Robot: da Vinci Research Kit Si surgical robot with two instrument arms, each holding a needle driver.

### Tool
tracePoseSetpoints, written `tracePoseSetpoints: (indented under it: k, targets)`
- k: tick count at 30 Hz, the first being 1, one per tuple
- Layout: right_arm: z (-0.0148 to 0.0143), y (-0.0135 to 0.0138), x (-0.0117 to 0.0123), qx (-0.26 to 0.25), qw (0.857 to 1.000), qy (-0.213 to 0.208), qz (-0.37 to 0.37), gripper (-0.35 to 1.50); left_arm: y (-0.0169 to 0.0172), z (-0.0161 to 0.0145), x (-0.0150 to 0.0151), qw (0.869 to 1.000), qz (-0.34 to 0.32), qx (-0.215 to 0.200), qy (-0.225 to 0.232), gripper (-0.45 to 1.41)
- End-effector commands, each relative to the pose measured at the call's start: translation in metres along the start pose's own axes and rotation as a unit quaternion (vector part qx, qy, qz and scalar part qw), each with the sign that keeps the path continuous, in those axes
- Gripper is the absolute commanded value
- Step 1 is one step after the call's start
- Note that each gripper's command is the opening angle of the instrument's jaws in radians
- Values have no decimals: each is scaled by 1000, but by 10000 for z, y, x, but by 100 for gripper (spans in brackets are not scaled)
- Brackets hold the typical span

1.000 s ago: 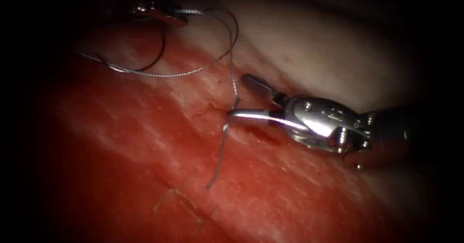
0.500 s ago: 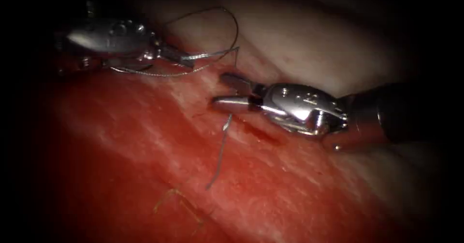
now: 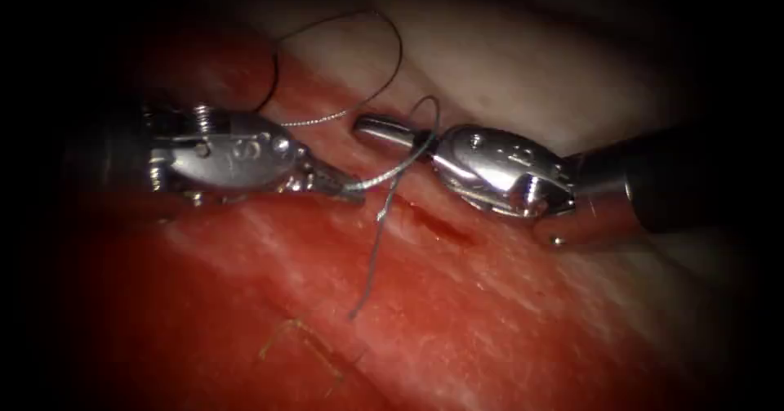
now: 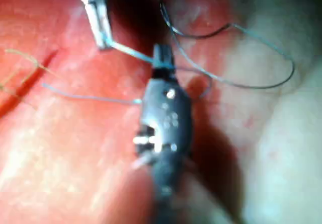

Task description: Wound Closure

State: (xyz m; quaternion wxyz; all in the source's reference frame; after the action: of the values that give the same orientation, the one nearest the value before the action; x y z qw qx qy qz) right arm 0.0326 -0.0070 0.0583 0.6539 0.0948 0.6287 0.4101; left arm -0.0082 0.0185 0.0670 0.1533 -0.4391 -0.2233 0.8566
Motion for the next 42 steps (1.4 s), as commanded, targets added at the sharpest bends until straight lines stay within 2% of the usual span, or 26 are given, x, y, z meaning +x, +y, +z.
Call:
tracePoseSetpoints:
  k: [1, 6, 11, 14, 16, 24, 25, 33, 36, 41, 42]
  targets:
    - [2, -5, 0, 10, 1000, 8, 3, -35, -2, 11, -6, 1000, 0, -3, -1, -45]
    - [4, -9, 13, 45, 999, 23, 11, -35, -4, 32, -23, 1000, -3, -17, 0, -45]
    - [14, -9, 9, 102, 994, 10, 25, -35, -15, 44, -34, 1000, -4, -23, 2, -45]
    - [21, -8, 0, 145, 989, -23, 36, -10, -21, 50, -39, 1000, 0, -24, 3, -45]
    - [24, -6, -7, 183, 981, -37, 46, -1, -25, 51, -41, 1000, 1, -25, 9, -45]
    - [26, 3, -9, 296, 951, -44, 73, -16, -37, 49, -48, 1000, 6, -19, 18, -45]
    - [24, 1, -8, 321, 943, -43, 73, -20, -39, 49, -49, 1000, 6, -19, 19, -45]
    - [31, -5, -4, 359, 929, -44, 73, -23, -51, 51, -52, 1000, 9, -21, 20, -45]
    - [32, -6, -5, 381, 920, -60, 69, -16, -50, 50, -54, 1000, 9, -21, 20, -45]
    - [34, -10, -9, 416, 903, -86, 61, 15, -48, 49, -56, 1000, 10, -21, 20, -45]
    - [34, -11, -8, 423, 900, -87, 61, 17, -48, 49, -56, 1000, 11, -21, 20, -45]
